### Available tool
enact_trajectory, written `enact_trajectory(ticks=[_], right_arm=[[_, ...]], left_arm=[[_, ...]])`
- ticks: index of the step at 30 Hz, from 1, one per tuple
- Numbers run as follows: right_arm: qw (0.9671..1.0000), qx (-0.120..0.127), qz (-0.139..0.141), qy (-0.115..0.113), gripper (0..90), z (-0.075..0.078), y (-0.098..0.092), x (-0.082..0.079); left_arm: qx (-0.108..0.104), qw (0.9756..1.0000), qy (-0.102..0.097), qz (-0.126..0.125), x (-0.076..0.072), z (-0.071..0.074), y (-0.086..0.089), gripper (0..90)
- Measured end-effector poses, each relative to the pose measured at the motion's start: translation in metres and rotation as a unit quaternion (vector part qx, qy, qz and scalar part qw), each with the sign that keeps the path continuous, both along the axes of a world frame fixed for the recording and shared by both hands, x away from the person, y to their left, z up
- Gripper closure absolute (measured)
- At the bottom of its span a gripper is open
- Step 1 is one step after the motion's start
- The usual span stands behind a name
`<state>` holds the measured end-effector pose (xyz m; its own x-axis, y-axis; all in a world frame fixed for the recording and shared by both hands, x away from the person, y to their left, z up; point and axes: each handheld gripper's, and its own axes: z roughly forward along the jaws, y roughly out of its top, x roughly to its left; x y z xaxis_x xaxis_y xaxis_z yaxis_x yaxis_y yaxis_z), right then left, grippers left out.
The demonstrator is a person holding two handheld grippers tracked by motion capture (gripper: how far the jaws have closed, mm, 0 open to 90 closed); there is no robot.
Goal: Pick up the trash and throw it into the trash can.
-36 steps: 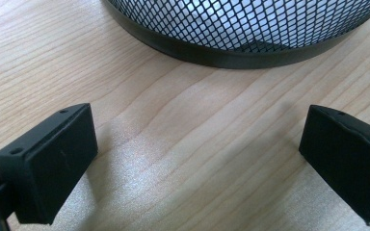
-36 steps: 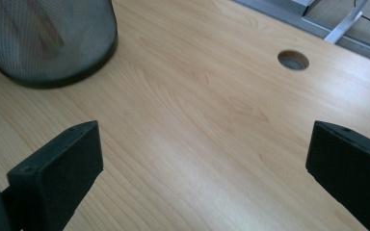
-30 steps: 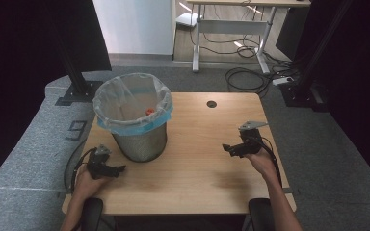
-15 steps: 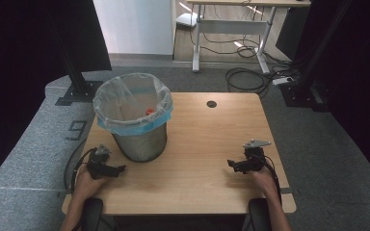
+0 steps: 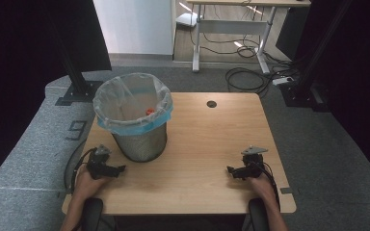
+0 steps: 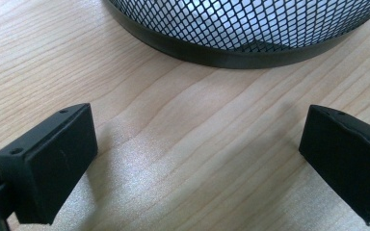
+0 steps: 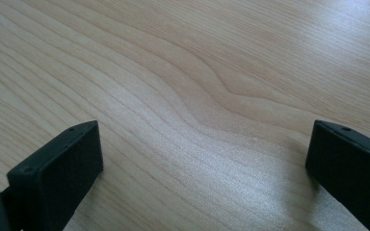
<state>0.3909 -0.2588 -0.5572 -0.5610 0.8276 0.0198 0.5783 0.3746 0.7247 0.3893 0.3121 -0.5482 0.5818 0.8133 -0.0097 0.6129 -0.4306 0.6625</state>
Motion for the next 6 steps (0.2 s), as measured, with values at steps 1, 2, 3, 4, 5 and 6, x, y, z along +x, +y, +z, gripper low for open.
enact_trajectory(ticks=[1, 2, 3, 4, 5, 6], right_arm=[[1.0, -0.009, 0.002, -0.002, 0.0, -0.0002, 0.0019, -0.0007], [1.0, -0.009, 0.002, -0.002, 0.0, -0.0002, 0.0018, -0.0007], [1.0, -0.009, 0.002, -0.002, 0.0, -0.0003, 0.0018, -0.0007], [1.0, -0.009, 0.002, -0.002, 0.0, -0.0003, 0.0018, -0.0007], [1.0, -0.009, 0.002, -0.002, 0.0, -0.0003, 0.0018, -0.0007], [1.0, -0.008, 0.001, -0.002, 0.0, -0.0003, 0.0019, -0.0008]], left_arm=[[0.0, 1.0, 0.0, 0.0, 0.0, 0.0, -0.0001, 0.0], [0.0, 1.0, 0.0, 0.0, 0.0, 0.0, -0.0001, 0.0], [0.0, 1.0, 0.0, 0.0, 0.0, 0.0, -0.0001, 0.0], [0.0, 1.0, 0.0, 0.0, 0.0, 0.0, -0.0001, 0.0], [0.0, 1.0, 0.0, 0.0, 0.0, 0.0, -0.0001, 0.0], [0.0, 1.0, 0.0, 0.0, 0.0, 0.0, -0.0001, 0.0]])
